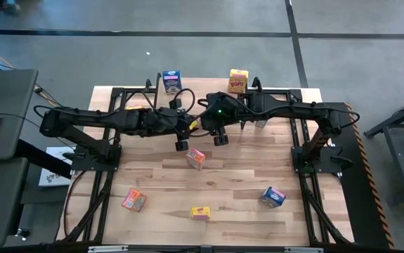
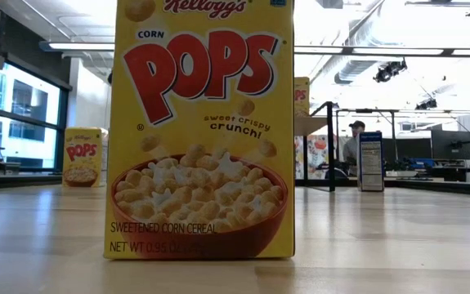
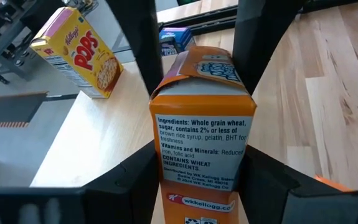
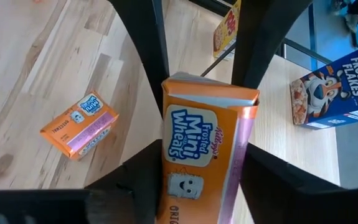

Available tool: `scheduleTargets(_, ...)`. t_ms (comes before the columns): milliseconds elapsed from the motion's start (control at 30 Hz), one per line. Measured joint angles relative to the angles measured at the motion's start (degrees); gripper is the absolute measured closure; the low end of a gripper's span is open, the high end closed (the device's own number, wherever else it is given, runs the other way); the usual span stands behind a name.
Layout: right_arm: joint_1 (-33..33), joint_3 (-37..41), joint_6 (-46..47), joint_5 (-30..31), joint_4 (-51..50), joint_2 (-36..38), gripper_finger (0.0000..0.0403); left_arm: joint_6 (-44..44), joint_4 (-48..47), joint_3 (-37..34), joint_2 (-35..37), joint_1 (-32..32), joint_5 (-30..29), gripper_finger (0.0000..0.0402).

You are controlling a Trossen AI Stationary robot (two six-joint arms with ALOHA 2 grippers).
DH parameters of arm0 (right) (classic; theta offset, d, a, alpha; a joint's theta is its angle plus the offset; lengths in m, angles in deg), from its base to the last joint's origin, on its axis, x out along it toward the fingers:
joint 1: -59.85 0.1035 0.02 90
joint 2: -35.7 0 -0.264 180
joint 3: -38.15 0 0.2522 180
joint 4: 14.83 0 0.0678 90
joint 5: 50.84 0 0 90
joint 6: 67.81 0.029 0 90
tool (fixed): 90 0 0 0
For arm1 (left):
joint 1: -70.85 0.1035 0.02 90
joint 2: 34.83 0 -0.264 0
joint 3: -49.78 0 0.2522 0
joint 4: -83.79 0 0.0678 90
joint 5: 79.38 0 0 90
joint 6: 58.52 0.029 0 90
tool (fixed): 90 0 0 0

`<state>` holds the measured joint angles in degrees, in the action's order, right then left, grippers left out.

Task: Stack cereal on shelf
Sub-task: Put the top right orange cereal box on the shelf

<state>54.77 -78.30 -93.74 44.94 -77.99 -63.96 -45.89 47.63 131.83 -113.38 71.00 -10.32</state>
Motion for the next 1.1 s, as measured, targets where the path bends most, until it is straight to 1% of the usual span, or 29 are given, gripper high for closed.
scheduleTargets(233, 0.00, 0.00, 0.42, 0.54, -0.75, -0.02, 0.0140, 0.07, -0.07, 0.00, 0.00, -0.03, 0.12, 0.0226)
scheduleTargets(300, 0.00, 0.00, 1.74, 2.33, -0.58, 0.00, 0.0127, 0.07, -0.08, 0.00, 0.01, -0.02, 0.01, 0.0226)
scheduleTargets(433, 0.02, 0.00, 3.01, 5.24, -1.00, 0.35, 0.0121, 0.05, -0.17, 0.00, 0.23, 0.02, -0.30, 0.0226)
scheduleTargets(633, 0.07, -0.07, 4.70, 4.61, -1.51, 4.76, 0.0121, 0.03, -1.28, -0.02, 2.31, 0.00, -0.24, 0.0226)
scheduleTargets(733, 0.07, -0.07, 6.54, 4.38, -2.25, 7.42, 0.0121, -0.44, -0.49, -0.39, 3.43, 0.57, 1.07, 0.0226)
scheduleTargets(900, 0.07, -0.11, 8.49, 1.37, -2.67, 11.49, 0.0121, -0.52, 8.97, -5.75, 4.82, 3.31, 6.80, 0.0226)
scheduleTargets(1033, 0.29, -0.09, 9.44, 0.59, -3.09, 14.29, 0.0121, -0.93, 18.01, -10.65, 4.96, 6.69, 7.09, 0.0226)
scheduleTargets(1100, 0.37, -0.09, 9.57, -0.16, -3.16, 15.38, 0.0121, -1.01, 23.46, -13.18, 4.79, 8.17, 8.20, 0.0226)
